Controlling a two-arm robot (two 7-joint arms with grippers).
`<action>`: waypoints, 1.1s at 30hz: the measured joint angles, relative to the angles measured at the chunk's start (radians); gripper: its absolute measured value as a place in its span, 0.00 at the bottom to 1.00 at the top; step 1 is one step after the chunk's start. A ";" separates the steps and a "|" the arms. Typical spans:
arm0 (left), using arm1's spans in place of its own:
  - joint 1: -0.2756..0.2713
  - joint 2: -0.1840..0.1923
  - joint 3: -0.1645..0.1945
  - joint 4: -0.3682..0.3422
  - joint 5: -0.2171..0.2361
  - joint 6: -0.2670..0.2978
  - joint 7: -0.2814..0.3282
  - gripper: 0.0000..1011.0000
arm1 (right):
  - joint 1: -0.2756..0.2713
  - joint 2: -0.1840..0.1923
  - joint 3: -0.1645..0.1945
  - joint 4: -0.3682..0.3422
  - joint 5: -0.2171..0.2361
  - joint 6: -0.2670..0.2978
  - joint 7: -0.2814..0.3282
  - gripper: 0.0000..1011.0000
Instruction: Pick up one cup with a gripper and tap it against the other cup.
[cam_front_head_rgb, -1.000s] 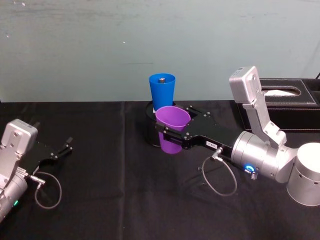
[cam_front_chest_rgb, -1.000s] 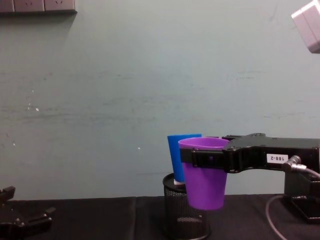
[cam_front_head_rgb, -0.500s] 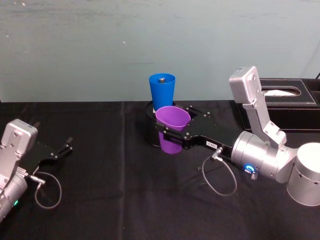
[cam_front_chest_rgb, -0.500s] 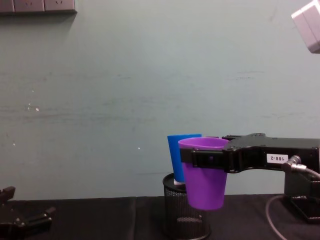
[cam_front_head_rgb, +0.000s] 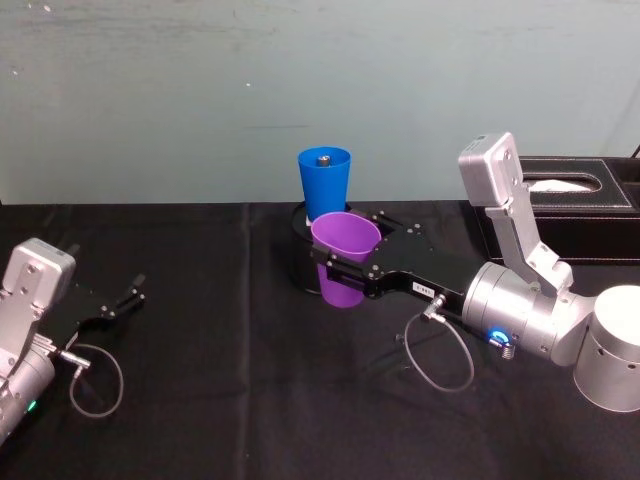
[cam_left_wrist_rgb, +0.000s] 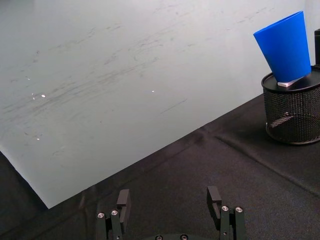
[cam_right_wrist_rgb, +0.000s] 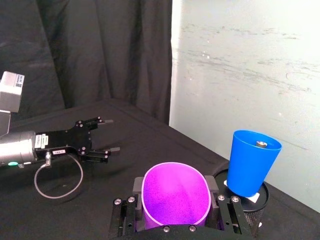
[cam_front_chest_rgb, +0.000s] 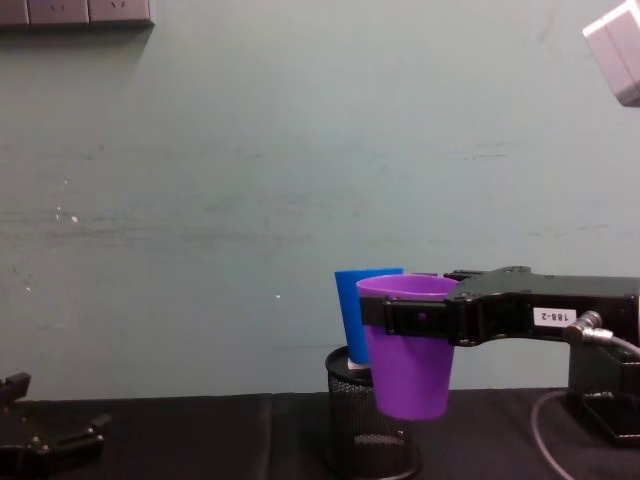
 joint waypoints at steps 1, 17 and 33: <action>0.000 0.000 0.000 0.000 0.000 0.000 0.000 0.99 | 0.000 0.000 0.000 0.000 0.000 0.000 0.000 0.72; 0.000 0.000 0.000 0.000 0.000 0.000 0.000 0.99 | 0.000 0.000 0.000 0.000 0.000 0.000 0.000 0.72; 0.000 0.000 0.000 0.000 0.000 0.000 0.000 0.99 | 0.000 0.000 0.000 0.000 0.000 0.000 0.000 0.72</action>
